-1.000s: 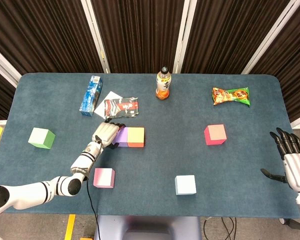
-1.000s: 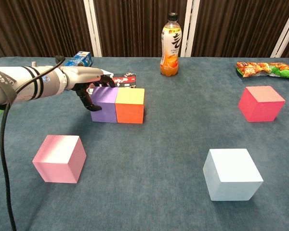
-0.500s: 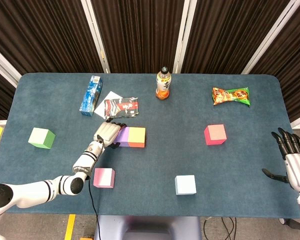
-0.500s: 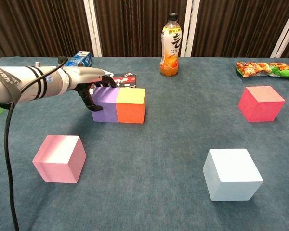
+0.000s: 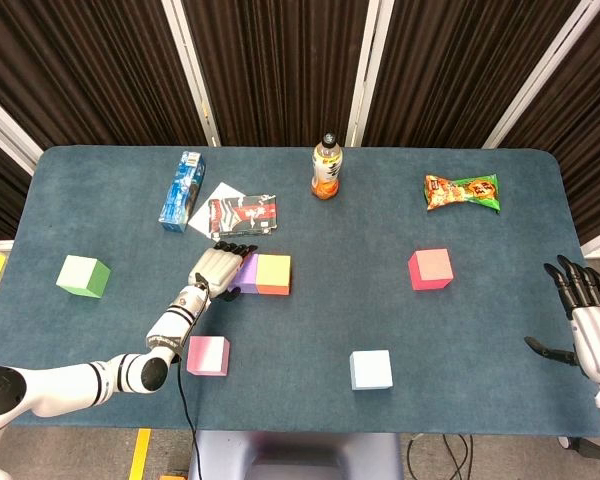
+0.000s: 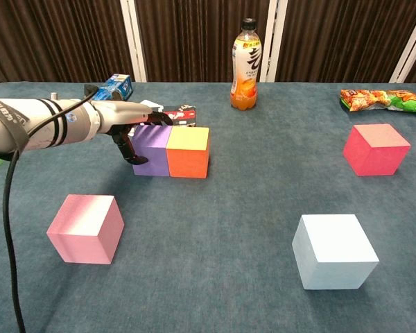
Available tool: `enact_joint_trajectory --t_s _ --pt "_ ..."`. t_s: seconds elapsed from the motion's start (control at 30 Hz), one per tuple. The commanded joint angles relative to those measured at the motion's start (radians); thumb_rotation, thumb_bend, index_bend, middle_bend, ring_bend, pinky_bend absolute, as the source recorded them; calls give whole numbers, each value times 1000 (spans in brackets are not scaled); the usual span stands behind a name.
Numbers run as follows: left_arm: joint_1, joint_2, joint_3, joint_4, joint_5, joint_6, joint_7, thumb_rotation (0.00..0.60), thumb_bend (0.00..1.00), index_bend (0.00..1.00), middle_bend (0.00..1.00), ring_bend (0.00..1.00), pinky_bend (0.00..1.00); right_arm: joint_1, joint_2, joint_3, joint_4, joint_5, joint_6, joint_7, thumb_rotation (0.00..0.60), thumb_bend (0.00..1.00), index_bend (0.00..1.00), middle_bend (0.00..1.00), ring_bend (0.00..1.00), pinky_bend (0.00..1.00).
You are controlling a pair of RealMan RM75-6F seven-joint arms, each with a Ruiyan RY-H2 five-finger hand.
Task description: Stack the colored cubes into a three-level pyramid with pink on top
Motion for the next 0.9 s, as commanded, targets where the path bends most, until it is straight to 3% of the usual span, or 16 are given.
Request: enact_joint_trajectory --t_s 0.03,0.23,0.43,0.53,0.63,0.9 --pt "4 9 0 -19 -8 11 -4 600 359 0 7 8 122 0 0 0 2 -2 1 1 600 128 0 31 0 0" --pt "35 59 -12 -100 38 70 -38 599 344 0 0 0 86 13 7 -3 -2 -21 -14 22 600 129 0 31 0 0" --pt "128 200 -26 -269 148 193 -116 599 343 0 0 0 65 93 42 -68 -54 -185 -119 132 600 129 0 27 0 34" --pt "169 259 -20 -321 187 243 -131 599 344 0 0 0 62 143 39 -103 -74 -263 -178 195 600 129 9 90 0 93" --pt "219 309 -10 -366 233 295 -158 598 346 0 0 0 61 197 6 -133 -79 -318 -248 244 600 129 90 170 13 147" --pt "315 357 20 -396 335 356 -235 599 347 0 0 0 61 257 -131 -143 -74 -249 -394 185 600 124 190 219 59 196"
